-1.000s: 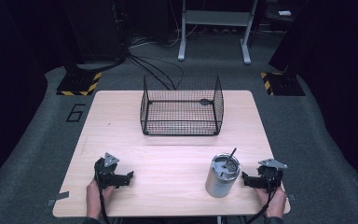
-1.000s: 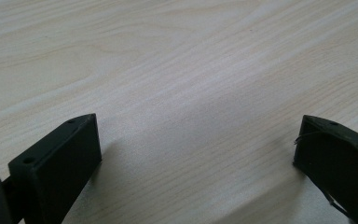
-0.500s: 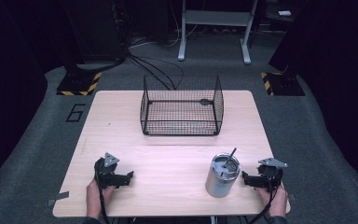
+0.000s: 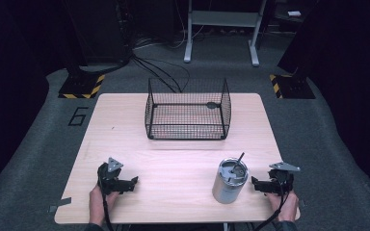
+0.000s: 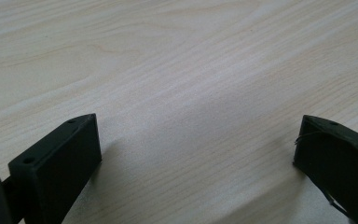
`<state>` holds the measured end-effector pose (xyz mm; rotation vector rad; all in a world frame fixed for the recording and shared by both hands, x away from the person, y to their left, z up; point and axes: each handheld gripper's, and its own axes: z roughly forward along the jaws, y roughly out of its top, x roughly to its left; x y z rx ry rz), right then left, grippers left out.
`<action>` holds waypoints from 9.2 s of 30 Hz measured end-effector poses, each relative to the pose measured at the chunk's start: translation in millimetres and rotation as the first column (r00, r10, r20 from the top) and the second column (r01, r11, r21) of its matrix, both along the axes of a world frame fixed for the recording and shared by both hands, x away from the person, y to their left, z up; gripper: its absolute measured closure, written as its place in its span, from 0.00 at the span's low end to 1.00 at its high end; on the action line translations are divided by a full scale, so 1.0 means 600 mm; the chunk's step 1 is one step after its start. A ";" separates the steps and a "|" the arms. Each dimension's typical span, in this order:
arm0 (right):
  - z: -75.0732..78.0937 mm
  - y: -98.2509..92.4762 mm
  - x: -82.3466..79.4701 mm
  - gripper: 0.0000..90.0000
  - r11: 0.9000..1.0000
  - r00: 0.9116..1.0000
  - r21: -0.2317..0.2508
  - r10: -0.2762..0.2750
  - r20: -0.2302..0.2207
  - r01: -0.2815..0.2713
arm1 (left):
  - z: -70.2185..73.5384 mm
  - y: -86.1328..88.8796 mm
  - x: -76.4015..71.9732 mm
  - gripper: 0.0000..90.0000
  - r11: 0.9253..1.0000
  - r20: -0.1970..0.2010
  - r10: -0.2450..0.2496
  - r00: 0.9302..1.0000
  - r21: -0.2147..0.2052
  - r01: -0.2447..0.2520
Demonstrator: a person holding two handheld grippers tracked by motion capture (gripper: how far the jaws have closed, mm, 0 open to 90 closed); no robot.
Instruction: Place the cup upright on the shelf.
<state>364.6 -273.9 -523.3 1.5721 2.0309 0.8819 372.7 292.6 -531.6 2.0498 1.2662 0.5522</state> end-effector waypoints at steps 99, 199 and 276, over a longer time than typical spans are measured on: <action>0.139 0.178 -0.083 0.04 0.902 0.863 0.034 0.400 0.309 -0.430 | 0.000 0.000 0.000 0.00 1.000 0.000 -0.001 1.000 0.001 0.001; 0.291 0.270 0.111 0.04 0.894 0.833 -0.013 0.423 0.357 -0.449 | 0.000 -0.001 0.000 0.00 1.000 -0.002 0.008 1.000 -0.009 -0.008; 0.349 0.371 0.349 0.04 0.941 0.888 -0.013 0.324 0.326 -0.338 | 0.000 -0.001 -0.001 0.00 1.000 -0.008 0.006 1.000 -0.004 -0.006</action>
